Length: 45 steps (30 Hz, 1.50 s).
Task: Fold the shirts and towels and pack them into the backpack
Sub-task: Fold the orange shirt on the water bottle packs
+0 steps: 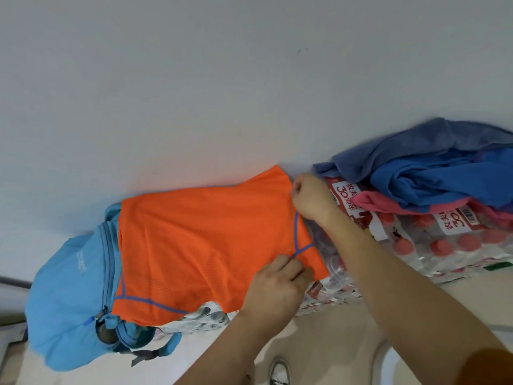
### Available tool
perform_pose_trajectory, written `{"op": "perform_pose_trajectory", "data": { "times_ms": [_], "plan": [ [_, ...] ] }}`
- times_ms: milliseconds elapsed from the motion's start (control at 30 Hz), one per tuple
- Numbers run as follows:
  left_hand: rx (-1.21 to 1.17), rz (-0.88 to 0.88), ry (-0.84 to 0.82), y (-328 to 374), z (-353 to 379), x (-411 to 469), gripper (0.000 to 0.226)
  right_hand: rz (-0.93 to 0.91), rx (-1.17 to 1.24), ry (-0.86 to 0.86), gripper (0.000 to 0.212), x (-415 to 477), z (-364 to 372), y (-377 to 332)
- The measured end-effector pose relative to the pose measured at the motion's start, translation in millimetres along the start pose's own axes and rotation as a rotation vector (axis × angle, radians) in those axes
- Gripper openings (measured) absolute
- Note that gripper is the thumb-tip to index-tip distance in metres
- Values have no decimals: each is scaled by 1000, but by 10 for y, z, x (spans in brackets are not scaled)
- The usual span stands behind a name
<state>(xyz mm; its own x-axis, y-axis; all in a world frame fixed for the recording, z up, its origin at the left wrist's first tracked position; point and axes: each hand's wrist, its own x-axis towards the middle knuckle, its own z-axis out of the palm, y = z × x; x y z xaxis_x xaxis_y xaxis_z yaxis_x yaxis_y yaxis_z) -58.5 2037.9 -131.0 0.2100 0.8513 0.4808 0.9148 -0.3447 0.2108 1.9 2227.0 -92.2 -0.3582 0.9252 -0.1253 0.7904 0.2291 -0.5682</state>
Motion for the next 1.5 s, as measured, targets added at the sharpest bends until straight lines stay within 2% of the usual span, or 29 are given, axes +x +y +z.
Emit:
{"op": "perform_pose_trajectory", "data": {
  "times_ms": [67, 167, 300, 367, 433, 500, 600, 733, 833, 900, 967, 1033, 1200, 1300, 1367, 1500],
  "plan": [
    [40, 38, -52, -21, 48, 16, 18, -75, -170, 63, 10, -56, 100, 24],
    [64, 31, -127, -55, 87, 27, 12, -172, -271, 166, 21, -157, 241, 107],
    [45, -151, -183, 3, -21, -106, 23, -324, -286, 330, 41, -377, 277, 66],
    [10, -229, -214, 24, -132, -215, 29, -392, -272, 237, 46, -580, 363, 25],
    [-105, -285, -202, 21, -274, -330, 27, -382, -307, 54, 63, -755, 488, 65],
    [-177, -419, -89, -35, -479, -470, 28, -348, -387, -65, 78, -817, 571, 148],
    [-50, -710, 132, -315, -865, -803, 31, -328, -502, -128, 87, -779, 552, 169],
    [126, -1094, 189, -856, -1290, -1310, 35, -279, -477, -51, 76, -860, 506, -94],
    [-103, -1362, 124, -1072, -1385, -1426, 43, -343, -292, 46, 81, -1037, 577, -555],
    [-339, -1480, 119, -1144, -1398, -1398, 52, -426, -129, -42, 82, -1251, 739, -935],
    [-458, -1513, 155, -1215, -1392, -1361, 54, -509, -114, -136, 80, -1510, 984, -1302],
    [-579, -1557, 194, -1308, -1394, -1314, 52, -572, -205, -127, 79, -1691, 1287, -1550],
    [-910, -1540, 203, -1505, -1441, -1266, 22, -462, -371, -215, 97, -1825, 1814, -1828],
    [-1117, -1512, 158, -1616, -1469, -1333, 10, -387, -376, -175, 98, -1845, 1987, -1882],
    [-1111, -1489, 124, -1725, -1460, -1398, 9, -360, -364, -128, 91, -1843, 2050, -1906],
    [-809, -1352, 33, -1951, -1451, -1356, 22, -355, -357, -11, 82, -1817, 2126, -1896]
  ]
}}
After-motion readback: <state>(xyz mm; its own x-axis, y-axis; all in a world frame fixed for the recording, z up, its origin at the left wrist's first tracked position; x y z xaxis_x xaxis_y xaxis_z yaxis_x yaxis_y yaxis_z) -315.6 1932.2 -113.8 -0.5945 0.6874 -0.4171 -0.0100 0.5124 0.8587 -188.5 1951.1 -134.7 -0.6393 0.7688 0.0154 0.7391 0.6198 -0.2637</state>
